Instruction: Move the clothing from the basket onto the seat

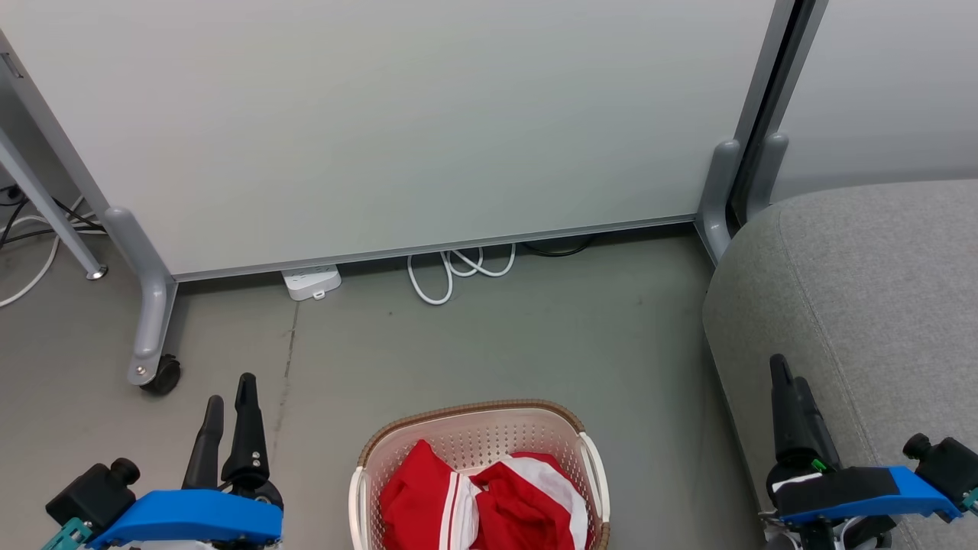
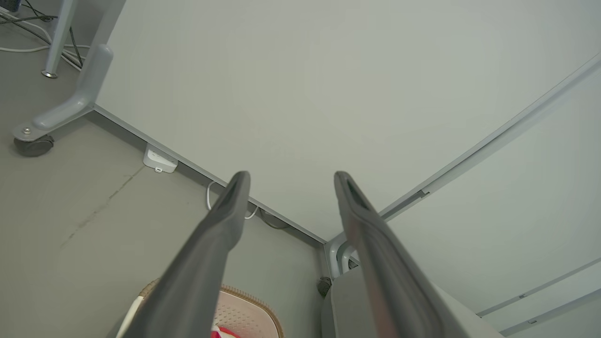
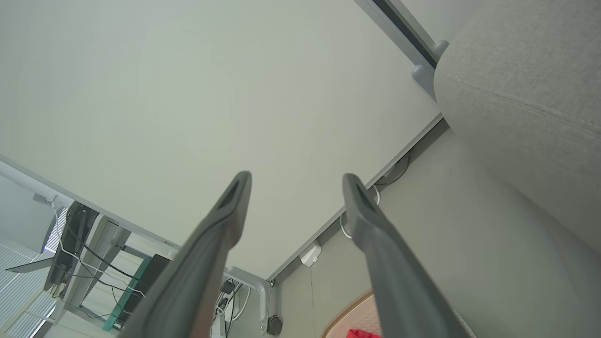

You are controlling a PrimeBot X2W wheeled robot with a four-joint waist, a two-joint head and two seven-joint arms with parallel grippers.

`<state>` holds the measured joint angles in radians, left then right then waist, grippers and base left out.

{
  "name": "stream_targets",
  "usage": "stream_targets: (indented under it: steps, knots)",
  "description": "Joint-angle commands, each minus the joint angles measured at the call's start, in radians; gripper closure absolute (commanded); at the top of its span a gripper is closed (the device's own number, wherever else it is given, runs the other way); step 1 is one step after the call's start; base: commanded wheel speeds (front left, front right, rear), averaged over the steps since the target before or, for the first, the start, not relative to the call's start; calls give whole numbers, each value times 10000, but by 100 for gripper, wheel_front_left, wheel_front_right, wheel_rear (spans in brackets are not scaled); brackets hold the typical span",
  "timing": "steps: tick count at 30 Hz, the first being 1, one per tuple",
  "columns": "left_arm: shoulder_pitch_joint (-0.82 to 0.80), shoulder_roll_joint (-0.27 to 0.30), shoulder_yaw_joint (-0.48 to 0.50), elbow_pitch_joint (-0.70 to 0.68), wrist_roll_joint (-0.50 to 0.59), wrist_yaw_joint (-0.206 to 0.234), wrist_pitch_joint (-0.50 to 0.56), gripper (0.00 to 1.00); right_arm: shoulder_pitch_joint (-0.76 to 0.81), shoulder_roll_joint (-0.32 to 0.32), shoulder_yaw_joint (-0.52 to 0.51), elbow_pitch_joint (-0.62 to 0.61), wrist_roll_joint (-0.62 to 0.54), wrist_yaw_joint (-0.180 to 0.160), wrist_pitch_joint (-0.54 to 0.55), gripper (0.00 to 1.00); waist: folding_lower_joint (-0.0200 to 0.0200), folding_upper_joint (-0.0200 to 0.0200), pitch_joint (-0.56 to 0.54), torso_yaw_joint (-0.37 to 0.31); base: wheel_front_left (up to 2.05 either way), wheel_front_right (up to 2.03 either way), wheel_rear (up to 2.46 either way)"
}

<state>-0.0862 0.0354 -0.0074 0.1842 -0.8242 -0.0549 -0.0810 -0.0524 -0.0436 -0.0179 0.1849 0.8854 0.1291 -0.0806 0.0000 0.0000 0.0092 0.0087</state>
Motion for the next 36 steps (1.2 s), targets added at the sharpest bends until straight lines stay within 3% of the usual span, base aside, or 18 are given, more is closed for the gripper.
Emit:
stream_targets:
  steps: [1, 21, 36]
  knots:
    - [-310, 100, -52, -146, 370, 55, -98, 0, -121, -50, 57, -145, -376, 19, -107, 0, 0, 0, -6, 3, 0, 0, 0]
    - [-413, 175, -530, 126, 3197, 188, -674, 0, -67, -64, 401, -25, -2974, 21, -679, 0, 0, 0, -57, 46, 0, 0, 0]
    - [-435, 260, -866, 198, 4704, 279, -1021, 0, -83, -72, 542, 145, -4541, 22, -1028, 0, 0, 0, -74, 94, 0, 0, 0]
